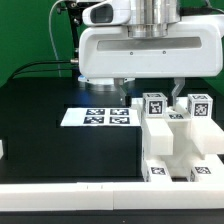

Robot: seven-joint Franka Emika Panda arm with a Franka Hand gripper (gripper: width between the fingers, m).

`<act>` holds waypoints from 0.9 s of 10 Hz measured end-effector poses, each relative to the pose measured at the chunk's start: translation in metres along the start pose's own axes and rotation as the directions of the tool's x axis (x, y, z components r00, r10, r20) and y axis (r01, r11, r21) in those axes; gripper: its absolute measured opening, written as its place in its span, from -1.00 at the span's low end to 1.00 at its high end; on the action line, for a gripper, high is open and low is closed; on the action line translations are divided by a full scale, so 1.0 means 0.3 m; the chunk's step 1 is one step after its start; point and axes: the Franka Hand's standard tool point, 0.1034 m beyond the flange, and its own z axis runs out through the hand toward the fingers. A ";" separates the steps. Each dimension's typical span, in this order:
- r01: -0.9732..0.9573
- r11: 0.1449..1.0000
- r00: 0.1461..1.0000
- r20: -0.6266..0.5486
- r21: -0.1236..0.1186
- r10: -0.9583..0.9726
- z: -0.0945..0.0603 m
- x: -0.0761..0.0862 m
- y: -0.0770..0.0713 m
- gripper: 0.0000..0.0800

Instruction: Assemble chair

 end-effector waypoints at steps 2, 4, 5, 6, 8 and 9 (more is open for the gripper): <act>-0.144 0.990 0.990 0.001 0.001 0.144 0.001 -0.001 -0.002 -0.30; -0.272 0.962 0.962 0.002 0.004 0.272 0.001 -0.001 -0.002 -0.30; -0.377 0.926 0.926 0.003 0.002 0.377 0.002 0.000 -0.003 -0.30; -0.501 0.865 0.865 0.004 0.001 0.501 0.004 0.005 -0.006 -0.30; -0.760 0.650 0.650 0.005 -0.003 0.760 0.004 -0.001 -0.018 -0.30; -0.863 0.505 0.505 0.004 -0.004 0.863 0.005 -0.002 -0.018 -0.30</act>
Offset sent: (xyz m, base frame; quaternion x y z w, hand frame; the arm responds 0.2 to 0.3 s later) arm 0.0000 0.0000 0.0000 0.0000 0.0000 0.1938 0.9810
